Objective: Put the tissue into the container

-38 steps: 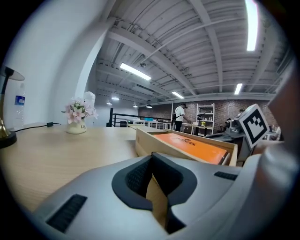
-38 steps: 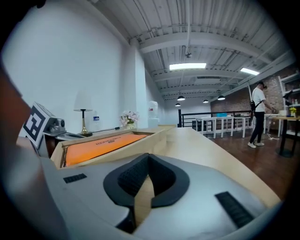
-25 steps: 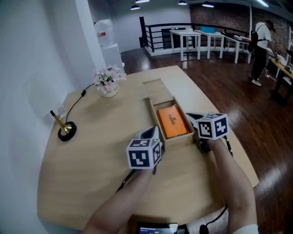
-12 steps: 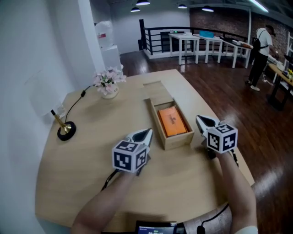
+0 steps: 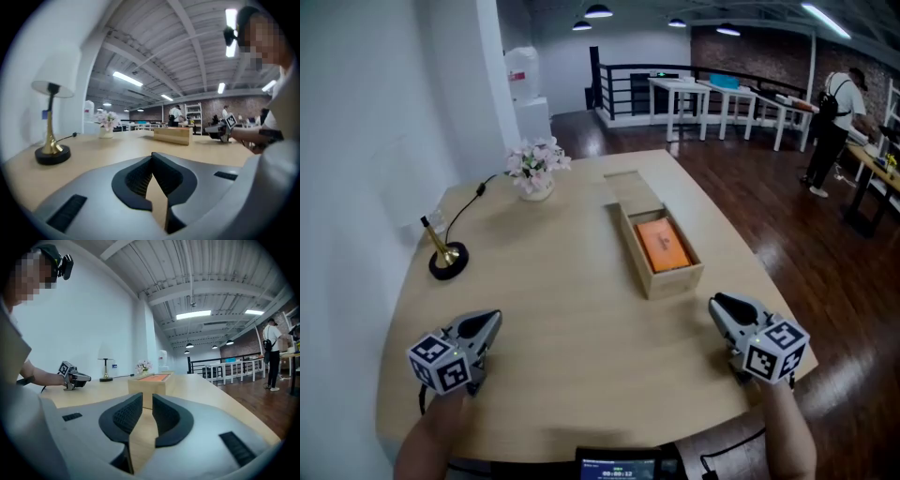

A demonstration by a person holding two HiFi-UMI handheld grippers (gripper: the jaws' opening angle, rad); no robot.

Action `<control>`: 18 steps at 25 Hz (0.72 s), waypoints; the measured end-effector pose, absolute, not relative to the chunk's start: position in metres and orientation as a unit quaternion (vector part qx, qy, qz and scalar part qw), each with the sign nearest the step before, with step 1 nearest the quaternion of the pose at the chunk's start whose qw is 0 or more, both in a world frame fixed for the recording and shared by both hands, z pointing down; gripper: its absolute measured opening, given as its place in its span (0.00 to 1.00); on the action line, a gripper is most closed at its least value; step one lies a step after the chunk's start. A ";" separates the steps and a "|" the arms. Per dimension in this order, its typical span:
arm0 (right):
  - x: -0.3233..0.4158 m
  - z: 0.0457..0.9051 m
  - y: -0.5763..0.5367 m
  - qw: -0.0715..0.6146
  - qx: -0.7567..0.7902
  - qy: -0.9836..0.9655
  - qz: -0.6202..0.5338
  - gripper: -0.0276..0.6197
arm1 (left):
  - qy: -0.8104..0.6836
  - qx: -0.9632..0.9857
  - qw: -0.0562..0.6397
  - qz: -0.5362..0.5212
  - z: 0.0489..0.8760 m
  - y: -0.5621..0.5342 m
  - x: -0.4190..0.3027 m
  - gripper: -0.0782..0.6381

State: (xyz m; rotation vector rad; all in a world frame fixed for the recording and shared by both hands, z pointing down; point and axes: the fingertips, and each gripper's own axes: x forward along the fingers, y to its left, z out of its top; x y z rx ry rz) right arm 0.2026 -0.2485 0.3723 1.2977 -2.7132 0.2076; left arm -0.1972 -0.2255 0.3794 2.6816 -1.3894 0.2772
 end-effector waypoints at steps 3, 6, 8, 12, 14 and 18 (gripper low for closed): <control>0.195 0.374 -0.247 0.072 0.433 -0.896 0.076 0.15 | -0.483 0.871 0.062 0.062 0.377 -0.213 -0.230 0.11; 0.196 0.382 -0.253 0.077 0.442 -0.889 0.092 0.16 | -0.490 0.866 0.065 0.068 0.378 -0.208 -0.236 0.11; 0.197 0.382 -0.255 0.083 0.452 -0.883 0.099 0.16 | -0.492 0.865 0.070 0.071 0.379 -0.208 -0.237 0.11; 0.200 0.391 -0.261 0.102 0.460 -0.874 0.119 0.16 | -0.488 0.867 0.071 0.070 0.380 -0.208 -0.236 0.11; 0.200 0.387 -0.260 0.100 0.466 -0.871 0.116 0.11 | -0.488 0.867 0.071 0.070 0.380 -0.208 -0.236 0.11; 0.204 0.385 -0.258 0.082 0.471 -0.872 0.106 0.10 | -0.490 0.866 0.072 0.070 0.379 -0.208 -0.236 0.11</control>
